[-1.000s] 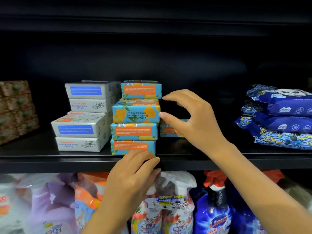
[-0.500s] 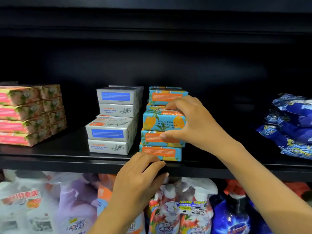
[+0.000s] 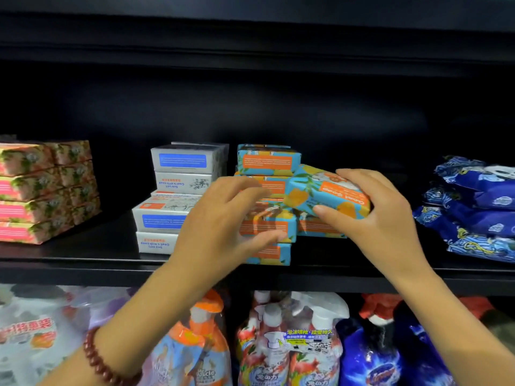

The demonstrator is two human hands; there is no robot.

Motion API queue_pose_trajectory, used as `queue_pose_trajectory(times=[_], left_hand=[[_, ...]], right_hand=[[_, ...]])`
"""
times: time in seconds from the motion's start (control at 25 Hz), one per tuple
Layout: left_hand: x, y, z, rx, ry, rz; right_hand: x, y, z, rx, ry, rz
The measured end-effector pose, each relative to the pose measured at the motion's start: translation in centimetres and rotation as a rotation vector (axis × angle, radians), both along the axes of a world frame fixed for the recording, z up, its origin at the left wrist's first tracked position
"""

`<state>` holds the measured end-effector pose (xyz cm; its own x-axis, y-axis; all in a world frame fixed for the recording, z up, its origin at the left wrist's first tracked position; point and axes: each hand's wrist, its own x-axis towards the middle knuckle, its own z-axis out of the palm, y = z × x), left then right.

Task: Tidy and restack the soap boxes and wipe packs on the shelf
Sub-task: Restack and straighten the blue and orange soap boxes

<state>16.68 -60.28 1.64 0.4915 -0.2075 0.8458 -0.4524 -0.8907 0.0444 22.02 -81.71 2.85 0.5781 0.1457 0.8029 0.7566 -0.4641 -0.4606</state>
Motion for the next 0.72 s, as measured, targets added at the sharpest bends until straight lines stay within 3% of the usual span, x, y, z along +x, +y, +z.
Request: queue_pose_trajectory(times=[0.08,0.16,0.56,0.72], left_hand=[[1.1,-0.2,1.6,0.036,0.239,0.070],[2.0,-0.1,2.2,0.084,0.363,0.132],[3.3,0.0,2.1,0.136,0.399,0.113],[3.0,-0.2,2.1,0.111,0.405,0.109]], right_hand=[[0.0,-1.8,-0.7,0.030,0.015,-0.046],[-0.1,-3.1,-1.4,0.042,0.032,-0.067],[1.8,-4.8,-3.1,0.026,0.068,-0.058],[4.3,-4.2,-2.2,-0.070,0.085,-0.072]])
